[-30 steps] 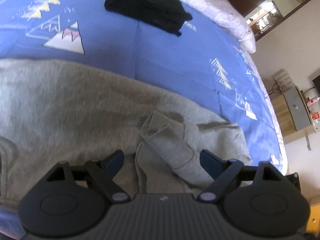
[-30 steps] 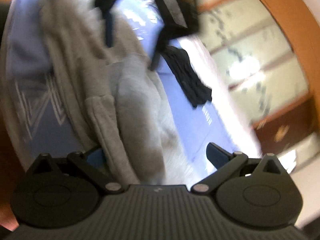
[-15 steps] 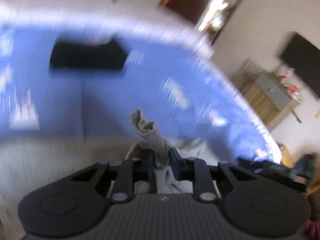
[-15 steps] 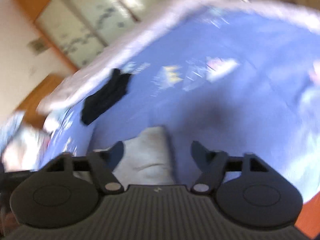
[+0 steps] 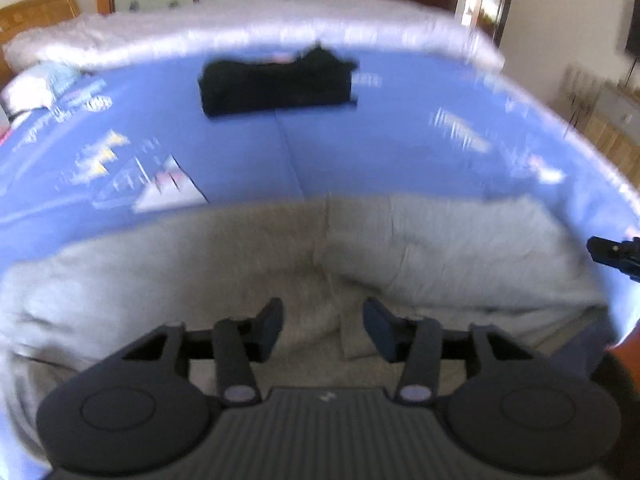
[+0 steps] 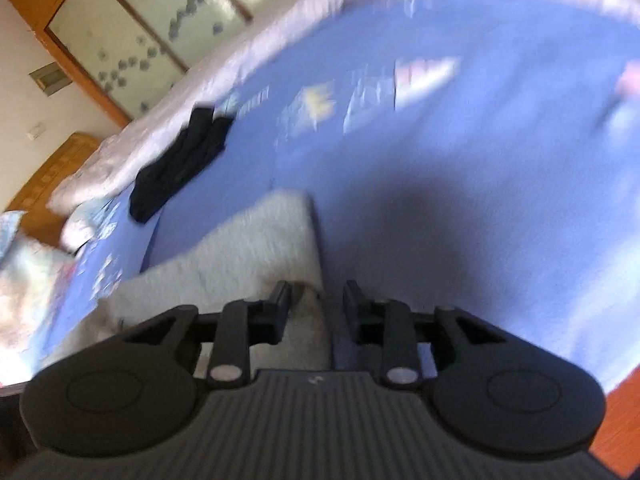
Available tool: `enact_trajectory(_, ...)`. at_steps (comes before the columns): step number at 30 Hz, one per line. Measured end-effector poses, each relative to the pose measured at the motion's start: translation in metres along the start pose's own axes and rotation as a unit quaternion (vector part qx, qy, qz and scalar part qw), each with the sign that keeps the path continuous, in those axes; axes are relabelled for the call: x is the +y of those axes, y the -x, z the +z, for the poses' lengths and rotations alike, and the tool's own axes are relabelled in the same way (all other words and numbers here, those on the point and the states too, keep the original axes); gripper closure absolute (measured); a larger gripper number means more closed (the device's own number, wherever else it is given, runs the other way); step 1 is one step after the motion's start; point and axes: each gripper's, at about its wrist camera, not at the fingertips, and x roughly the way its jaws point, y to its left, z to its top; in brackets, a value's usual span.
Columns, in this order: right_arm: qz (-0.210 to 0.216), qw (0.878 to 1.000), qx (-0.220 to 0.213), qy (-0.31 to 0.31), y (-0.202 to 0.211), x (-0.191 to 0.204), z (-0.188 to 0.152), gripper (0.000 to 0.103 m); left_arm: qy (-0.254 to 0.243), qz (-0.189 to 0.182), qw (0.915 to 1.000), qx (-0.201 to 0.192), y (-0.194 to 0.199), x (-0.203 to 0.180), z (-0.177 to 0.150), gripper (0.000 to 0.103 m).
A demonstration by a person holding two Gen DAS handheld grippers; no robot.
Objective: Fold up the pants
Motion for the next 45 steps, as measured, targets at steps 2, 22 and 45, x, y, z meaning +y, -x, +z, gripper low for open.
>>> enact_trajectory(2, 0.016, 0.999, -0.029, 0.037, 0.001, 0.023, 0.010, 0.070, 0.018, -0.007, 0.9996, -0.020, 0.022, 0.016, 0.001, 0.052)
enact_trajectory(22, 0.187, 0.940, 0.149, 0.244, -0.066, 0.210, -0.079, 0.070, 0.382, 0.005, 0.9240, 0.009, 0.071, 0.222, -0.083, 0.028)
enact_trajectory(45, 0.259, 0.916, 0.126, 0.279, -0.039, 0.266, -0.079, 0.045, 0.419, -0.058, 0.9060, -0.018, 0.047, 0.212, -0.065, 0.085)
